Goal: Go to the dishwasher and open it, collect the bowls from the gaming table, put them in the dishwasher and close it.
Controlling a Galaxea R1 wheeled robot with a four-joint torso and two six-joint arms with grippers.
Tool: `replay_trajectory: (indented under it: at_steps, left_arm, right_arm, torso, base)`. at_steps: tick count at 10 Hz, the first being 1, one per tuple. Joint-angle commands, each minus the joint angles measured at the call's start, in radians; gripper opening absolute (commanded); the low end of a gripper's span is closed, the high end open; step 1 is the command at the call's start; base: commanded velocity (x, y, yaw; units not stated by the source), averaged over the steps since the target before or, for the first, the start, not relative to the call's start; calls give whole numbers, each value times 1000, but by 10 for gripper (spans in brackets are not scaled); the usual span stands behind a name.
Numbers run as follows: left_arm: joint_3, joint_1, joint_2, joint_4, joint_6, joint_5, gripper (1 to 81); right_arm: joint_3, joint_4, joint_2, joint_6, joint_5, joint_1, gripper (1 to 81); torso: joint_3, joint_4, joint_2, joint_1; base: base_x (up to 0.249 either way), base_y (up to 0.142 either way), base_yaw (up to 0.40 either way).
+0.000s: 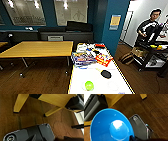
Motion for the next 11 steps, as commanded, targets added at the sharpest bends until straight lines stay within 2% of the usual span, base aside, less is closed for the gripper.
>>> replay_trajectory:
  at_steps: [1, 2, 3, 5, 6, 9, 11]
  left_arm:
    - [98, -98, -87, -5, -13, 37, 811]
    - [144, -118, -113, -5, -14, 42, 811]
    - [199, -144, -140, -23, -24, 48, 811]
    - [267, -212, -174, -60, -25, 122, 811]
    - [305, -247, -200, -71, -25, 139, 811]
    - [408, -339, -277, -86, -27, 169, 811]
    - [433, -373, -277, -83, -25, 212, 811]
  right_arm:
    - [6, -32, -38, 0, -38, 38, 10]
    - [-3, -35, -24, 0, -40, 38, 10]
    - [-19, -46, -2, -2, -41, 38, 10]
    - [-39, -60, 39, -2, -46, 38, 10]
    - [-52, -60, 54, -2, -50, 38, 10]
    - [-80, -67, 62, -2, -50, 10, 10]
    - [-98, -72, 48, -2, -40, -60, 10]
  torso:
    - [0, 0, 0, 0]
    - [0, 0, 0, 0]
    - [0, 0, 0, 0]
    - [0, 0, 0, 0]
    - [0, 0, 0, 0]
    - [0, 0, 0, 0]
    - [0, 0, 0, 0]
  base:
    - [0, 0, 0]
    - [0, 0, 0]
    - [0, 0, 0]
    - [0, 0, 0]
    - [0, 0, 0]
    - [0, 0, 0]
    - [0, 0, 0]
